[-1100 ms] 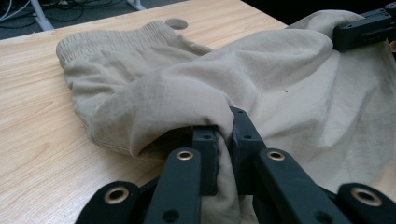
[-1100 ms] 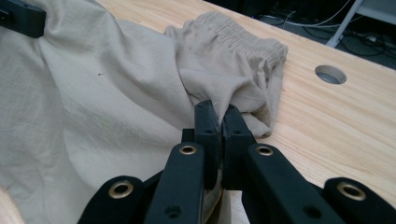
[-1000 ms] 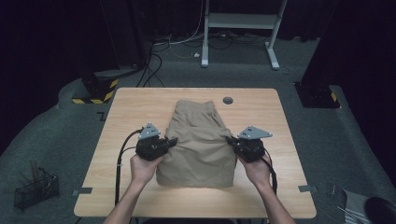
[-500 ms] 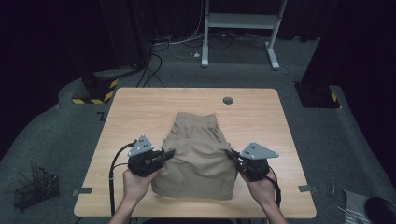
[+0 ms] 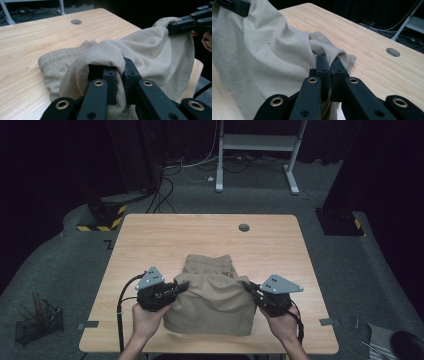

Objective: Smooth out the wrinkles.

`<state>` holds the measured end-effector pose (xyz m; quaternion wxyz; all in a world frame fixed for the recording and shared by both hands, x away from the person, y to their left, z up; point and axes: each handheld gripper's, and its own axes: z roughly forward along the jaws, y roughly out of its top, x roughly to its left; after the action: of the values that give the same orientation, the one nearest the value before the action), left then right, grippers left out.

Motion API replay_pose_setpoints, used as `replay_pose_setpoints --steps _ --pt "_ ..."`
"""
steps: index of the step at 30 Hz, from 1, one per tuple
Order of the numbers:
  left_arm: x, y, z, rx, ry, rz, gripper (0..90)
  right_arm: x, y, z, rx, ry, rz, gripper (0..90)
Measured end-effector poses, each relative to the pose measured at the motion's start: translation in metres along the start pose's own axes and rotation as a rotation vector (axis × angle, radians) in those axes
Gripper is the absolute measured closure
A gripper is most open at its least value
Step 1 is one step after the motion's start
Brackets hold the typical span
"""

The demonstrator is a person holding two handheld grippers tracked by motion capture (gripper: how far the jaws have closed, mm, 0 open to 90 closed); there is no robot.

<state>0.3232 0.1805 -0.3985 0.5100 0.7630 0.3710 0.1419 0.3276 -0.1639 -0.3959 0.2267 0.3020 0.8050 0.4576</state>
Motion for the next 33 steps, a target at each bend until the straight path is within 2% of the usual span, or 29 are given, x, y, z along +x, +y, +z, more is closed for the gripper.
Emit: replay_pose_setpoints --steps 12,22,33 --pt "0.017 0.008 0.013 0.006 0.025 -0.017 83.1 -0.016 0.003 0.019 0.016 -0.018 0.026 87.7" --pt "0.027 0.014 0.024 0.005 0.039 -0.028 83.2 -0.024 0.009 0.031 0.029 -0.029 0.031 87.7" --pt "0.041 0.017 0.041 0.034 0.06 -0.039 83.2 -0.038 0.01 0.051 0.071 -0.037 0.064 87.7"
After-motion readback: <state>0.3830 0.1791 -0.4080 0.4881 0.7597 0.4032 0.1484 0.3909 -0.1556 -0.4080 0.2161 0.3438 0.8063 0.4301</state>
